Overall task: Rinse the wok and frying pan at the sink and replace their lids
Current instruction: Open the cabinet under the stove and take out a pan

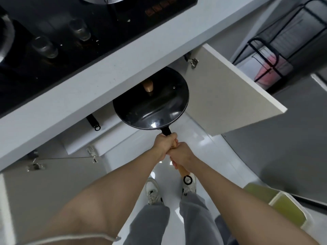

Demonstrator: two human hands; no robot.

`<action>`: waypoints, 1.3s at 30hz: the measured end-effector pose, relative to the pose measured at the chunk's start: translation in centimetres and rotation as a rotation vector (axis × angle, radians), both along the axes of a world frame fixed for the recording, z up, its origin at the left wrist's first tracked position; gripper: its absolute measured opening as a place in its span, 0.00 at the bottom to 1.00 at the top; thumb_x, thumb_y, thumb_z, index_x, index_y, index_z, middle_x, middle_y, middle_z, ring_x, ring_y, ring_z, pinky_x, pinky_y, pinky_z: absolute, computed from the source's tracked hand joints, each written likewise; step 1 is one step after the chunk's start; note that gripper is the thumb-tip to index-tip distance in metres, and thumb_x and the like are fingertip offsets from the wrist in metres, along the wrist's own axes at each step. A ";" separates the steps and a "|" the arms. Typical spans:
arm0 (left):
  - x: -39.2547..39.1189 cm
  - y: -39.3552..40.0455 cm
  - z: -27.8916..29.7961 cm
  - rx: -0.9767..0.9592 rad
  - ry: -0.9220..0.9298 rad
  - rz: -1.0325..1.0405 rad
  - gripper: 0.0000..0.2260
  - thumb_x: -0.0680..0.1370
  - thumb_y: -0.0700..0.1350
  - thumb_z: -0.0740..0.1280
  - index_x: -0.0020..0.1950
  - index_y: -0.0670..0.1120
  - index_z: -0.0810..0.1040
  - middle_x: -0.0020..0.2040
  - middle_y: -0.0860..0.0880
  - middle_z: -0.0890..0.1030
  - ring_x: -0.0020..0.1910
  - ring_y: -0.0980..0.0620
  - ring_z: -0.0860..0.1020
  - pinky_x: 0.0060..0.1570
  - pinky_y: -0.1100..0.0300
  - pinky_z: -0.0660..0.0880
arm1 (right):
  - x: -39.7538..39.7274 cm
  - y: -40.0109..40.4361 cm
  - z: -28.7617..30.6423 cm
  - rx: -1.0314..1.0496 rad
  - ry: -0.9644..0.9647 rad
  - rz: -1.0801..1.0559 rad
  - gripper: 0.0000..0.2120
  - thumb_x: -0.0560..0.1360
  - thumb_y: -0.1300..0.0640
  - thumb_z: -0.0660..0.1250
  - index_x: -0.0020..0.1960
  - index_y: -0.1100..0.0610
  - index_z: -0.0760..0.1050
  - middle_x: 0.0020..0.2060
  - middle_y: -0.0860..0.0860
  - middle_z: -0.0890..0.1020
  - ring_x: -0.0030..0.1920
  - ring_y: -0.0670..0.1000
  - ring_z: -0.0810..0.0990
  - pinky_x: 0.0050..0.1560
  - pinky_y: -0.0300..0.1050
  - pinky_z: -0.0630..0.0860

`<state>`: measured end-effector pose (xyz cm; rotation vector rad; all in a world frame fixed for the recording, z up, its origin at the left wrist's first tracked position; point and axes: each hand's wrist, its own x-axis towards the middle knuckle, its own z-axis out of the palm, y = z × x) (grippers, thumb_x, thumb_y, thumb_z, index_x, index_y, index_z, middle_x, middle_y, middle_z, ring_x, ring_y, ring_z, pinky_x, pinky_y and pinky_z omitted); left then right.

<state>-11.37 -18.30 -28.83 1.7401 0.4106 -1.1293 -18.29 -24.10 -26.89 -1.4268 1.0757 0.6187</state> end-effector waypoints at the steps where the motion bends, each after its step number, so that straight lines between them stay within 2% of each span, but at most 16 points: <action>1: -1.0 0.5 0.9 -0.003 0.011 -0.026 0.10 0.74 0.41 0.66 0.32 0.42 0.77 0.27 0.48 0.77 0.26 0.54 0.75 0.33 0.64 0.74 | -1.1 0.5 1.0 0.002 0.003 -0.011 0.08 0.74 0.64 0.65 0.36 0.61 0.73 0.25 0.56 0.75 0.19 0.49 0.71 0.22 0.38 0.70; 8: -9.5 3.6 6.3 -0.025 0.078 -0.119 0.07 0.73 0.42 0.67 0.36 0.42 0.78 0.31 0.47 0.80 0.30 0.52 0.77 0.38 0.62 0.76 | -10.2 4.4 7.5 -0.017 0.054 -0.072 0.08 0.76 0.65 0.63 0.37 0.61 0.74 0.26 0.56 0.75 0.21 0.49 0.71 0.23 0.39 0.70; 12: -13.8 5.4 8.3 -0.031 0.075 -0.182 0.07 0.73 0.42 0.67 0.35 0.42 0.78 0.28 0.48 0.79 0.30 0.52 0.76 0.38 0.62 0.76 | -14.6 6.5 10.0 -0.025 0.068 -0.129 0.05 0.76 0.64 0.63 0.42 0.62 0.74 0.27 0.56 0.74 0.21 0.49 0.71 0.24 0.39 0.70; 16: -18.6 7.1 10.4 -0.053 0.048 -0.234 0.07 0.73 0.42 0.67 0.36 0.42 0.78 0.29 0.48 0.79 0.31 0.53 0.77 0.38 0.62 0.75 | -19.7 8.9 12.1 -0.039 0.042 -0.186 0.05 0.76 0.65 0.63 0.41 0.61 0.73 0.27 0.55 0.74 0.23 0.49 0.71 0.24 0.39 0.70; 19: -21.7 8.4 12.3 -0.093 0.032 -0.270 0.10 0.73 0.41 0.66 0.32 0.42 0.76 0.27 0.48 0.77 0.31 0.52 0.76 0.39 0.62 0.75 | -23.0 10.5 14.4 -0.052 0.000 -0.234 0.05 0.75 0.64 0.63 0.40 0.61 0.73 0.27 0.56 0.74 0.23 0.50 0.71 0.25 0.39 0.70; 25: -25.6 10.8 21.4 -0.184 -0.069 -0.364 0.11 0.73 0.41 0.66 0.30 0.44 0.76 0.25 0.52 0.77 0.25 0.54 0.73 0.31 0.64 0.70 | -27.3 13.9 23.0 -0.141 -0.104 -0.304 0.03 0.73 0.64 0.63 0.40 0.61 0.71 0.26 0.56 0.73 0.20 0.49 0.70 0.23 0.39 0.70; 33: -24.5 15.6 34.7 -0.279 -0.213 -0.374 0.13 0.74 0.41 0.66 0.29 0.46 0.75 0.23 0.53 0.76 0.23 0.55 0.71 0.25 0.66 0.67 | -26.2 19.0 35.3 -0.248 -0.221 -0.290 0.04 0.73 0.64 0.62 0.39 0.59 0.71 0.26 0.55 0.73 0.21 0.50 0.70 0.25 0.40 0.71; 39: -18.3 24.9 41.4 -0.282 -0.349 -0.281 0.13 0.74 0.42 0.66 0.29 0.46 0.75 0.21 0.53 0.75 0.22 0.55 0.70 0.24 0.67 0.66 | -19.7 27.1 41.1 -0.264 -0.333 -0.198 0.05 0.73 0.65 0.64 0.39 0.59 0.71 0.26 0.55 0.73 0.20 0.49 0.69 0.23 0.40 0.70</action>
